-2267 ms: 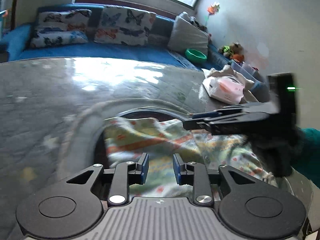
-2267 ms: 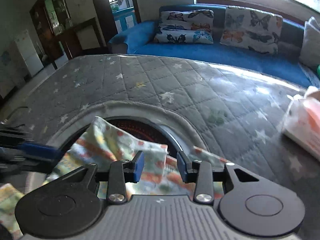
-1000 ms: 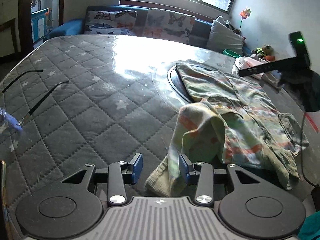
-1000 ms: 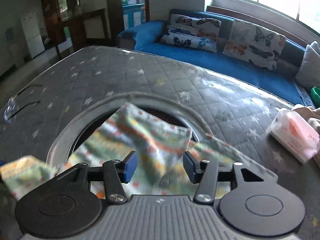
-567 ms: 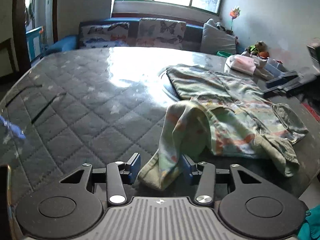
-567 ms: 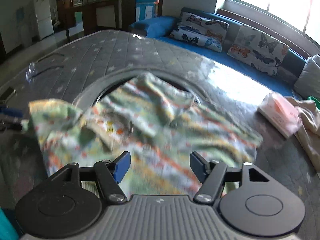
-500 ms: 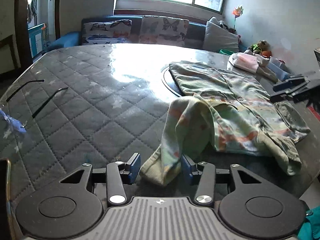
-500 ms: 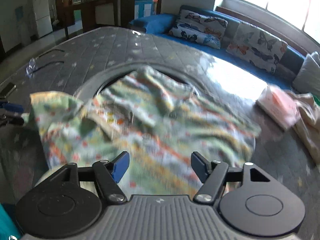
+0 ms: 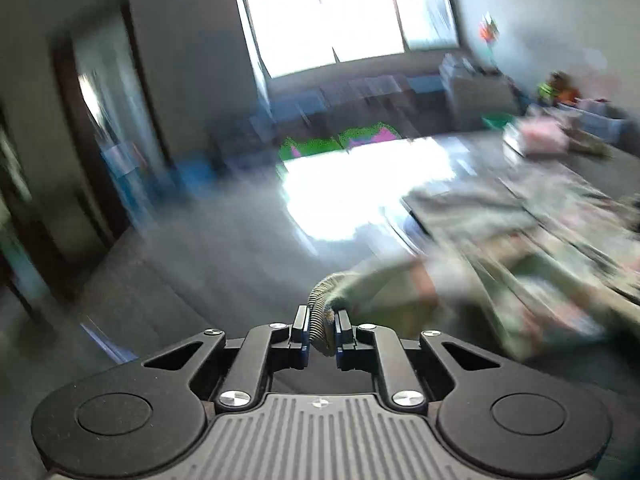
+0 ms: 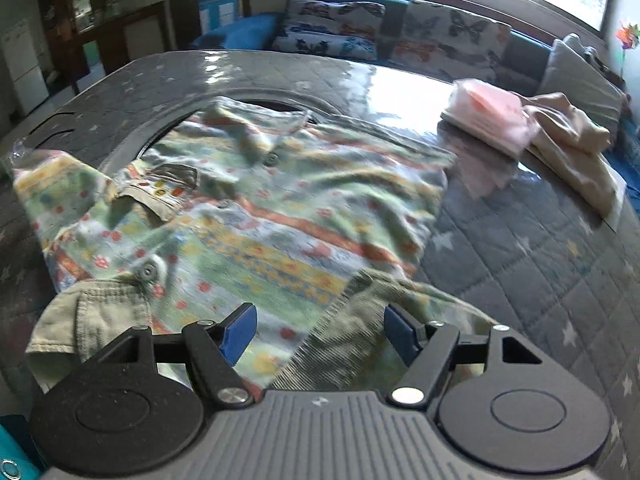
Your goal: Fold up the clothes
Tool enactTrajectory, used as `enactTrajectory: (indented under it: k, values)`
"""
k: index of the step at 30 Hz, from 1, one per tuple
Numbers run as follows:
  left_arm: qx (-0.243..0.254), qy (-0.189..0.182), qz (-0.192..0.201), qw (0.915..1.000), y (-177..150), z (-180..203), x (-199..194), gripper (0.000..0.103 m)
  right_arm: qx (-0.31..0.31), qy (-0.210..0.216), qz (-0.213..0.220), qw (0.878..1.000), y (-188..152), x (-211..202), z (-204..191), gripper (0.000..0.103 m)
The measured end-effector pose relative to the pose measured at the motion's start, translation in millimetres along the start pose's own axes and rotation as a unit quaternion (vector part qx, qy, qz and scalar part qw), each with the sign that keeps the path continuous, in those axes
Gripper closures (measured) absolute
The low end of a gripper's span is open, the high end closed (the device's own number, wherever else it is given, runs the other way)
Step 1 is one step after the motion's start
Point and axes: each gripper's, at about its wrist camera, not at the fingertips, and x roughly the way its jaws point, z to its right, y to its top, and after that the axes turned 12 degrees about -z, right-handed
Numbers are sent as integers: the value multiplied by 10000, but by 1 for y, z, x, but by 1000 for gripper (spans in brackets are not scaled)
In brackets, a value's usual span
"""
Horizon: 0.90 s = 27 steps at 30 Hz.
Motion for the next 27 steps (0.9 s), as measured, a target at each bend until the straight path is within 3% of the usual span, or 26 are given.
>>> enactTrajectory:
  k: [2,3,5,9,12,17,21,27]
  values:
    - [222,620,360,9972,0,0,-6,83,46,19,-17,10000,-4,1,2,31]
    - [275,703,249,9968,-3,0,-1,75,66,30,-21,10000,-5,1,2,31]
    - [232,809,-50,9964,-10,-3,11,67,96,59,-2,9999,-7,-1,5,31]
    - [-332,847,-640,9938,-15,-21,28,60,154,73,32,9998,-11,-8,9,31]
    - [-692,457,-757,9937,-9,-25,27,62,243,53,47,9997,-15,-11,13,31]
    - [-714,-635,-647,9933,14,1,21,63,505,94,65,9987,-26,-9,22,31]
    - [-613,-1495,-614,9850,35,35,32,63,656,106,6,9978,-37,-4,28,31]
    - [-283,-2194,-653,9730,57,98,46,63,745,37,61,9972,-48,-13,35,32]
